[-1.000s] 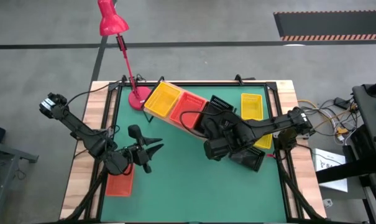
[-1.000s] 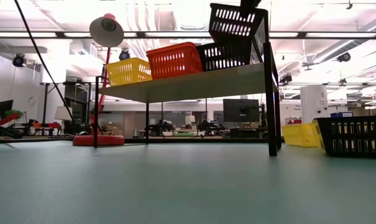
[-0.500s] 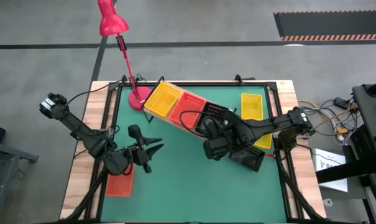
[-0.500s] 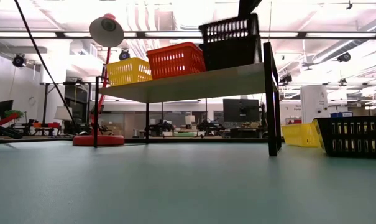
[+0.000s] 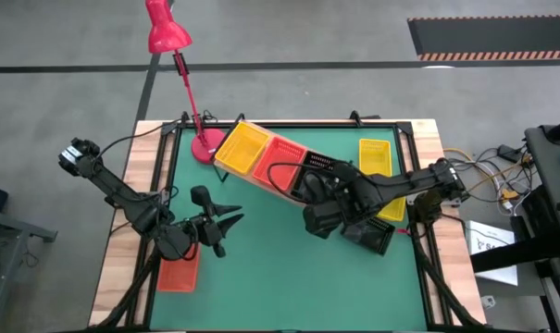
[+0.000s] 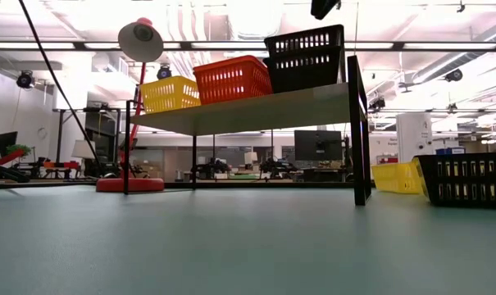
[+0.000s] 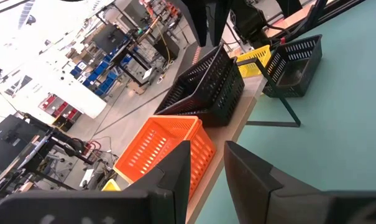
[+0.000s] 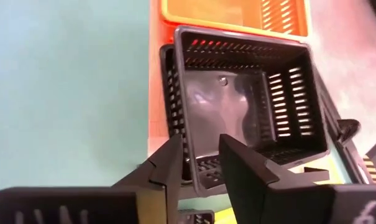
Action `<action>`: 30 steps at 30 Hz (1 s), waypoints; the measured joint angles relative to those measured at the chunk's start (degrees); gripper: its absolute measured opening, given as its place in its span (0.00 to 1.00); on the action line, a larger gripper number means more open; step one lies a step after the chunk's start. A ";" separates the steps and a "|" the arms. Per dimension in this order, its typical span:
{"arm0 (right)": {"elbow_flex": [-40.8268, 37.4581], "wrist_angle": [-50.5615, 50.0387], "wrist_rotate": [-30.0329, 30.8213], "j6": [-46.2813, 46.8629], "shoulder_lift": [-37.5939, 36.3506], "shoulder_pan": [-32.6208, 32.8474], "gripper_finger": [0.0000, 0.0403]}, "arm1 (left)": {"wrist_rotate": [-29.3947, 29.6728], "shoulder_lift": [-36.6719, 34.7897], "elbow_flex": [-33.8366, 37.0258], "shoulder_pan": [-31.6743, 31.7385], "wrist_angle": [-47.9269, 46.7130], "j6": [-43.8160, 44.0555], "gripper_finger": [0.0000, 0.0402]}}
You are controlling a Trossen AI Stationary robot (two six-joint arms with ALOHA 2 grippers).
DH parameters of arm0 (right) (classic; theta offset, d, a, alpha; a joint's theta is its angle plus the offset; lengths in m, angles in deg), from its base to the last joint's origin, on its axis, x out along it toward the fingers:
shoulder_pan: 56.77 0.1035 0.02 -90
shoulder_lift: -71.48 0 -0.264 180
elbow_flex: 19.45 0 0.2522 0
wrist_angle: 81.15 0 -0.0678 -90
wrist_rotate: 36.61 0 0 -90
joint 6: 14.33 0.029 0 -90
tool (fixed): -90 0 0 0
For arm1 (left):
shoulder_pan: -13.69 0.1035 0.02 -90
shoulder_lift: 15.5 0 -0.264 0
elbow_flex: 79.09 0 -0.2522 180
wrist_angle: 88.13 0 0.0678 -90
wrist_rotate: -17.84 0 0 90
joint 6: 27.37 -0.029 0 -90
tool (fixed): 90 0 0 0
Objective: Stack baskets on shelf by color
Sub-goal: Stack the bottom black bin on top of the other black bin on the shelf
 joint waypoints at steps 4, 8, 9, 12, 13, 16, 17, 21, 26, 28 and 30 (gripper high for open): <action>0.20 0.59 0.32 -0.97 0.00 0.00 0.16 | 0.00 0.00 0.00 0.02 0.00 0.00 0.20; -0.56 2.72 0.34 -3.28 0.14 0.00 0.07 | -0.01 0.02 0.02 0.02 -0.03 0.00 0.20; -0.66 3.27 0.34 -3.51 0.18 0.00 0.05 | -0.02 0.02 0.02 0.02 -0.03 0.00 0.20; -1.54 4.98 0.34 -4.44 0.22 -0.16 0.03 | -0.02 0.02 0.02 0.02 -0.03 0.00 0.20; -1.78 5.72 0.34 -4.58 0.22 -0.24 0.02 | -0.02 0.02 0.02 0.02 -0.06 0.00 0.20; -2.02 6.04 0.54 -4.94 0.24 -0.41 0.02 | -0.02 0.02 0.02 0.02 -0.07 0.00 0.20; -2.12 6.15 1.09 -4.98 0.24 -0.57 0.02 | -0.02 0.02 0.04 0.02 -0.07 0.00 0.20; -2.89 6.48 3.44 -5.62 0.24 -0.76 0.02 | -0.02 0.02 0.04 0.02 -0.06 0.00 0.20; -5.24 8.86 3.42 -6.55 0.24 -1.07 0.02 | -0.02 0.02 0.04 0.04 -0.05 0.00 0.20; -6.14 9.48 3.33 -6.69 0.24 -1.03 0.02 | -0.04 0.02 0.04 0.06 -0.09 0.00 0.20; -6.40 9.52 3.29 -6.73 0.24 -1.03 0.02 | -0.04 0.02 0.04 0.06 -0.25 0.00 0.20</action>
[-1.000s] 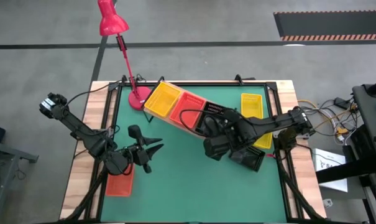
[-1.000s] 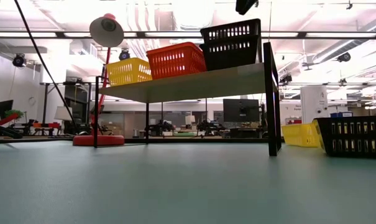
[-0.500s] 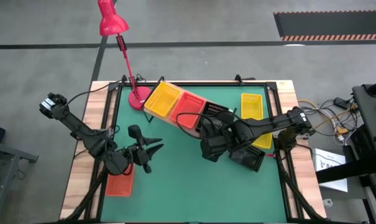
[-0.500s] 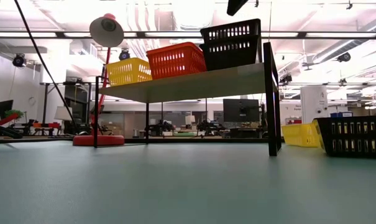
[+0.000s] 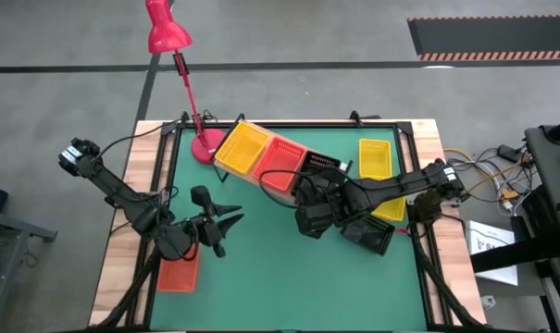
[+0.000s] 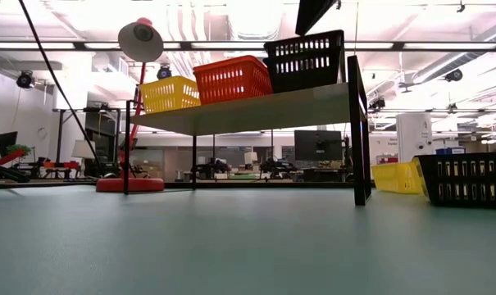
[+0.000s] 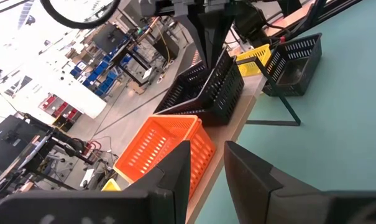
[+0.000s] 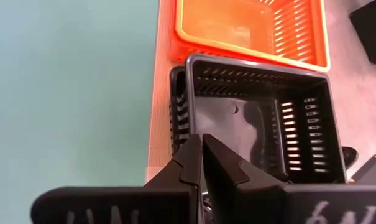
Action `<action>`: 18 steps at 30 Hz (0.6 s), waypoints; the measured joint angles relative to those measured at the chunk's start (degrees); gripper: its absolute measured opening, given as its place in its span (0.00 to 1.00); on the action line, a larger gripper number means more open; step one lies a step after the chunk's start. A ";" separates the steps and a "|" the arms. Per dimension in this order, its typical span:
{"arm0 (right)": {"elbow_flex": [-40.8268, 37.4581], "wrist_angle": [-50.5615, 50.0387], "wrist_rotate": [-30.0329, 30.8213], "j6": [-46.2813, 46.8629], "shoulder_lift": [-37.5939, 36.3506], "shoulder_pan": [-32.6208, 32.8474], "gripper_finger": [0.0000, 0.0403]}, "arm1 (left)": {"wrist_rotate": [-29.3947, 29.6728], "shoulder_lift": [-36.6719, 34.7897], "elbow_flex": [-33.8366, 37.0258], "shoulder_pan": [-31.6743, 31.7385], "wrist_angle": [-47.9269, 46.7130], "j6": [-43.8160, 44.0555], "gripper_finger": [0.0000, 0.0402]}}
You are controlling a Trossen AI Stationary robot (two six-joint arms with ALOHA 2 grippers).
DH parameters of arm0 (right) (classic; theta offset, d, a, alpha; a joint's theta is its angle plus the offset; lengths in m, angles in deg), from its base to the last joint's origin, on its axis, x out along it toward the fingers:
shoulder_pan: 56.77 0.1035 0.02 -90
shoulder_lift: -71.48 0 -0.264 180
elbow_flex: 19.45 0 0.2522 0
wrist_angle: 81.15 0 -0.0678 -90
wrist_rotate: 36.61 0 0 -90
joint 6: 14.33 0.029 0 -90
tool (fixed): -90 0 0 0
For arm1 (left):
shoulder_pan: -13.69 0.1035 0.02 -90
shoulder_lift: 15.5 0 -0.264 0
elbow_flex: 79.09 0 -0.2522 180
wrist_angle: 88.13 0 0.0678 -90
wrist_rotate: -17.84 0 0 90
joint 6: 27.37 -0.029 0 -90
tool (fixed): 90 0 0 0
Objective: Stack baskets on shelf by color
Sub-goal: Stack the bottom black bin on top of the other black bin on the shelf
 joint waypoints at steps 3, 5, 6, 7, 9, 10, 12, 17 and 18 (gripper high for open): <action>0.26 0.15 0.05 -0.02 0.00 0.00 0.02 | 0.00 0.00 0.00 0.00 -0.09 0.00 0.20; 0.88 0.44 0.06 -0.44 0.00 0.04 0.02 | 0.00 0.00 0.00 0.00 -0.09 0.00 0.20; 1.24 0.44 0.06 -0.62 0.00 0.04 0.02 | 0.00 0.00 0.00 0.00 -0.09 0.00 0.20; 1.61 0.45 0.05 -0.83 0.00 0.04 0.02 | 0.00 0.00 0.00 0.00 -0.09 0.00 0.20; 2.40 0.37 -0.03 -1.30 0.00 0.04 0.02 | 0.00 0.00 0.00 0.00 -0.09 0.00 0.20; 2.80 0.10 -0.41 -1.54 0.00 0.04 0.02 | 0.00 0.00 0.00 0.00 -0.09 0.00 0.20; 3.98 -1.68 -2.35 -1.90 -0.02 0.04 0.02 | 0.00 0.00 0.00 -0.02 -0.09 0.00 0.20; 5.59 -12.03 -8.07 0.35 -0.44 -1.14 0.02 | -0.11 0.00 0.33 -0.02 -0.02 0.02 0.20; 5.30 -12.61 -7.99 0.81 -0.45 -1.45 0.02 | -0.13 0.00 0.42 -0.02 -0.04 0.00 0.20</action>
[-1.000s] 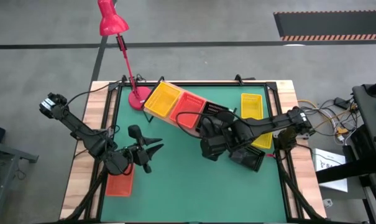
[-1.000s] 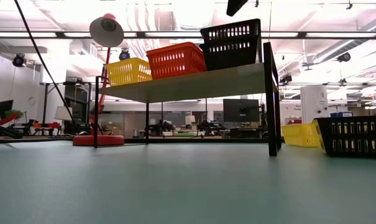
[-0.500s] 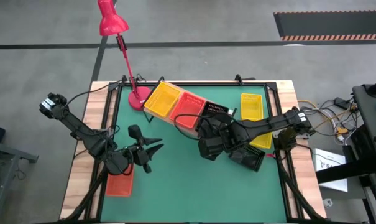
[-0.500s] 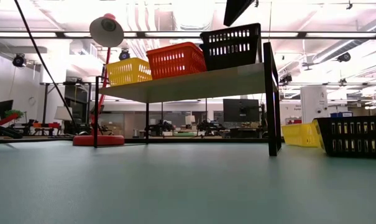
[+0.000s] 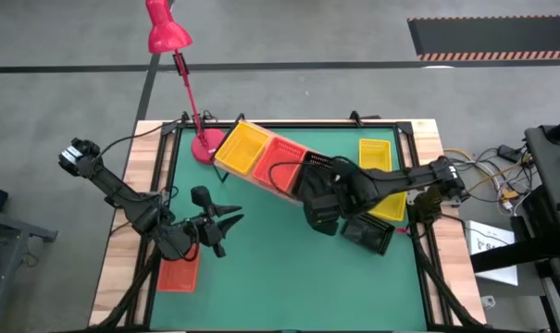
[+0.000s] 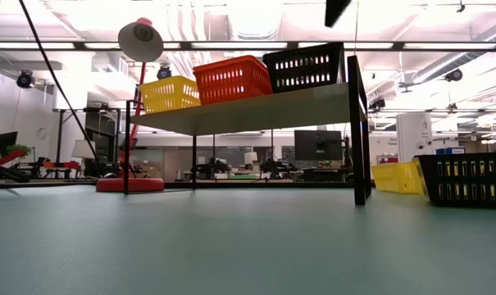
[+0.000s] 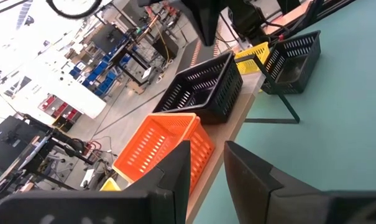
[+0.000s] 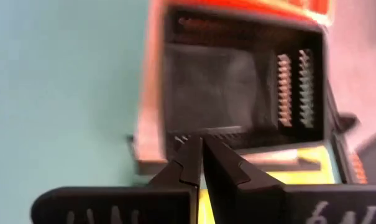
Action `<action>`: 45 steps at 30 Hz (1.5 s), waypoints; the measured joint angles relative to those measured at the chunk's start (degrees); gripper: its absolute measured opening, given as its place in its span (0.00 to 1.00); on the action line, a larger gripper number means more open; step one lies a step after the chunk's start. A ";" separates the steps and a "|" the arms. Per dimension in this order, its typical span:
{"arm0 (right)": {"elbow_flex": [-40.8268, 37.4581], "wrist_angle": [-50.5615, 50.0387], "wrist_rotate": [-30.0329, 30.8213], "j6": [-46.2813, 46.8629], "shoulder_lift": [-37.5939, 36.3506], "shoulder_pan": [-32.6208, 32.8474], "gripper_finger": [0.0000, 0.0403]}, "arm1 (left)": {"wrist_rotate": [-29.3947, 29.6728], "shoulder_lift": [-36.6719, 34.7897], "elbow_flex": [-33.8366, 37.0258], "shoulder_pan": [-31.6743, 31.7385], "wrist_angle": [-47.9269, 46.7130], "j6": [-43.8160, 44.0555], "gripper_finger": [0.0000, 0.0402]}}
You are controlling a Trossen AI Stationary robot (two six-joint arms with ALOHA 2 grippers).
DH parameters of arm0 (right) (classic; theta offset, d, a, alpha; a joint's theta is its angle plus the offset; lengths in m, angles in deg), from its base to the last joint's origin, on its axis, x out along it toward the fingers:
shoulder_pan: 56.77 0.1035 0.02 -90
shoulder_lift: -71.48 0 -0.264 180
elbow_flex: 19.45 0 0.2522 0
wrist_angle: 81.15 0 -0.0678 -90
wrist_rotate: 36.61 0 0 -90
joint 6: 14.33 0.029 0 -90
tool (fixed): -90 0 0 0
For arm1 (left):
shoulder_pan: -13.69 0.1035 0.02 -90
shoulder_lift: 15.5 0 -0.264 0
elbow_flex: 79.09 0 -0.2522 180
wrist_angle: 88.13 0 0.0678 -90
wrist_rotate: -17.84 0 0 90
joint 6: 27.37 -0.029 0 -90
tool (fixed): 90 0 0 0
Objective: Stack baskets on shelf by color
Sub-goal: Stack the bottom black bin on top of the other black bin on the shelf
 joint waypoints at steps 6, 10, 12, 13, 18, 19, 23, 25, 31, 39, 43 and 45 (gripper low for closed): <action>-3.07 0.41 -2.96 -1.02 -1.32 -2.17 0.02 | 0.00 0.00 0.54 -0.04 -0.02 0.00 0.20; -4.20 0.59 -4.70 -3.27 -1.36 -2.90 0.02 | 0.00 0.00 0.54 -0.04 0.06 0.01 0.20; -4.19 0.63 -6.93 -4.02 -1.46 -2.85 0.02 | 0.00 0.00 0.54 -0.04 0.02 0.01 0.20; -4.18 0.59 -7.58 -4.20 -1.58 -2.85 0.02 | 0.00 0.00 0.54 -0.04 0.03 0.02 0.20; -4.64 0.50 -10.09 -5.12 -1.76 -3.16 0.02 | 0.00 0.00 0.54 -0.04 0.04 0.02 0.20; -4.66 0.56 -10.55 -5.08 -1.94 -3.12 0.02 | 0.00 0.00 0.54 -0.02 0.04 0.00 0.20; -4.90 0.55 -10.65 -5.08 -2.28 -3.02 0.02 | 0.02 0.00 0.54 -0.02 0.02 0.02 0.20; -5.40 0.59 -10.57 -5.07 -2.28 -3.09 0.02 | 0.01 0.00 0.54 -0.02 0.04 0.02 0.20; -7.17 0.74 -10.48 -3.66 -2.26 -3.12 0.02 | 0.00 -0.01 0.54 -0.02 0.03 0.02 0.20; -7.79 6.56 -10.45 -4.18 -2.26 -3.16 0.02 | 0.00 -0.02 0.54 -0.02 0.04 0.02 0.20; -7.79 6.75 -10.48 -4.20 -2.26 -3.15 0.02 | 0.00 -0.02 0.54 0.01 0.02 0.02 0.20; -7.79 6.75 -10.48 -4.20 -2.31 -3.16 0.02 | 0.00 -0.02 0.56 0.02 0.04 0.00 0.20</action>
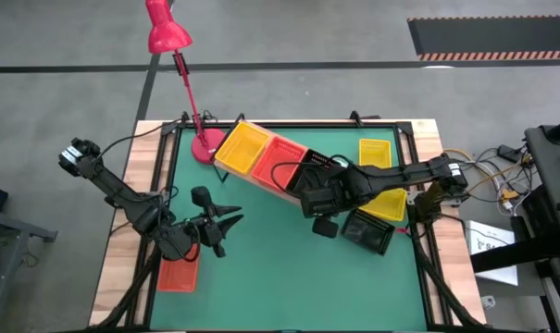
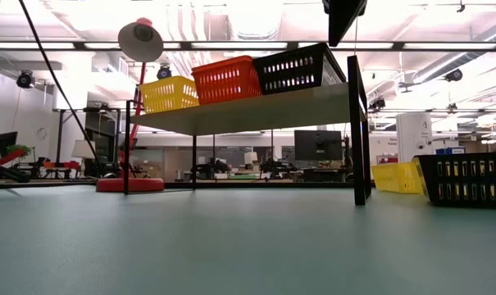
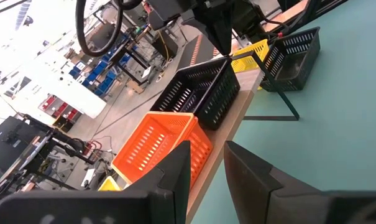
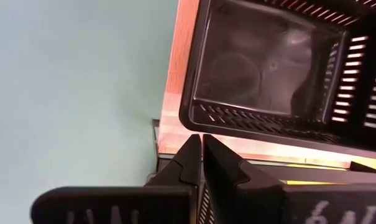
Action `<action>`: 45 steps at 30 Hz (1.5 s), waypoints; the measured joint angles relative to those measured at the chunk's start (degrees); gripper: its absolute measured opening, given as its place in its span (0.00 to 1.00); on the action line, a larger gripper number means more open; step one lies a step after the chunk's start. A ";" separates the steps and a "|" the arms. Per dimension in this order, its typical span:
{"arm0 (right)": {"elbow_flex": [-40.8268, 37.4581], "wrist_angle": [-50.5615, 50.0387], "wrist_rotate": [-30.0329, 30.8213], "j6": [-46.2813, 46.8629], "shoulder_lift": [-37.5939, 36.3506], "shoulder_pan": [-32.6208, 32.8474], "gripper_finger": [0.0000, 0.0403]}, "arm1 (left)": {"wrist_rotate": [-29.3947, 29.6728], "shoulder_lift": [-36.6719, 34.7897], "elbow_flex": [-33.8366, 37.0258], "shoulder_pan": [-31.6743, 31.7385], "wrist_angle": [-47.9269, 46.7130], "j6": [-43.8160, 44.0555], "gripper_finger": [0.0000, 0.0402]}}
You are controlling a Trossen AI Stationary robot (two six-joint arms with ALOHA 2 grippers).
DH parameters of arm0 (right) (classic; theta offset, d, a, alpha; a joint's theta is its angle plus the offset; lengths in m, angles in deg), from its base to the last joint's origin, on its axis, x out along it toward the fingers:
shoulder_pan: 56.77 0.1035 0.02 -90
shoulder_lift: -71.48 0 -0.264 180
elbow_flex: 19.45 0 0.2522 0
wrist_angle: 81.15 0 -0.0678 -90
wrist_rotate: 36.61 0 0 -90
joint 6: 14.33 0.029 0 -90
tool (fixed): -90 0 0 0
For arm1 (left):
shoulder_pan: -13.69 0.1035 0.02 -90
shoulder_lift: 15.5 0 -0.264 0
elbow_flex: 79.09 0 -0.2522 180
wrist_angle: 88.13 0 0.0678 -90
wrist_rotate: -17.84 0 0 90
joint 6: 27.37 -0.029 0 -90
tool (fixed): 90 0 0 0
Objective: Stack baskets on shelf by color
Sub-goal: Stack the bottom black bin on top of the other black bin on the shelf, then stack the orange bin on top of the other orange bins on the shelf
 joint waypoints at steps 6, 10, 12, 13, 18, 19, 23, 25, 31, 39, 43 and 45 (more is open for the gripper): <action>0.00 0.26 0.33 -0.03 -1.30 0.00 0.02 | -0.02 0.00 0.04 0.00 0.00 0.01 0.20; 0.00 0.96 0.68 -0.87 -1.96 0.52 0.02 | -0.02 0.00 0.09 0.00 -0.02 0.02 0.20; 0.00 1.82 2.45 -1.54 -2.19 1.75 0.02 | -0.02 0.00 0.09 0.00 -0.02 0.02 0.20; 0.00 2.65 3.41 -1.89 -2.33 2.73 0.02 | -0.02 0.00 0.11 0.00 0.00 0.00 0.20; -0.21 7.96 5.07 -4.44 -3.01 8.77 0.02 | -0.04 0.00 0.11 -0.02 -0.02 -0.37 0.20; -0.41 9.25 5.07 -5.21 -3.26 10.08 0.02 | -0.04 0.00 0.11 -0.02 0.00 -0.37 0.20; -2.77 16.60 5.07 -9.90 -4.62 14.93 0.02 | -0.14 0.00 0.11 -0.02 0.02 -0.34 0.20; -5.06 21.36 5.05 -12.37 -5.47 16.65 0.02 | -0.40 0.00 0.11 -0.02 0.09 -0.07 0.20; -14.86 33.97 6.79 -17.69 -8.83 19.37 0.02 | -0.62 0.00 0.11 -0.07 0.46 0.06 0.20; -34.04 57.03 6.70 -25.61 -17.07 19.30 0.02 | -0.68 0.00 0.11 -0.07 0.79 2.01 0.20; -43.79 73.70 6.34 -32.45 -21.12 19.29 0.02 | -0.68 0.02 0.11 -0.04 0.94 4.19 0.20; -48.55 81.99 5.49 -36.35 -22.91 19.17 0.02 | -0.68 0.02 0.11 -0.04 1.02 4.76 0.20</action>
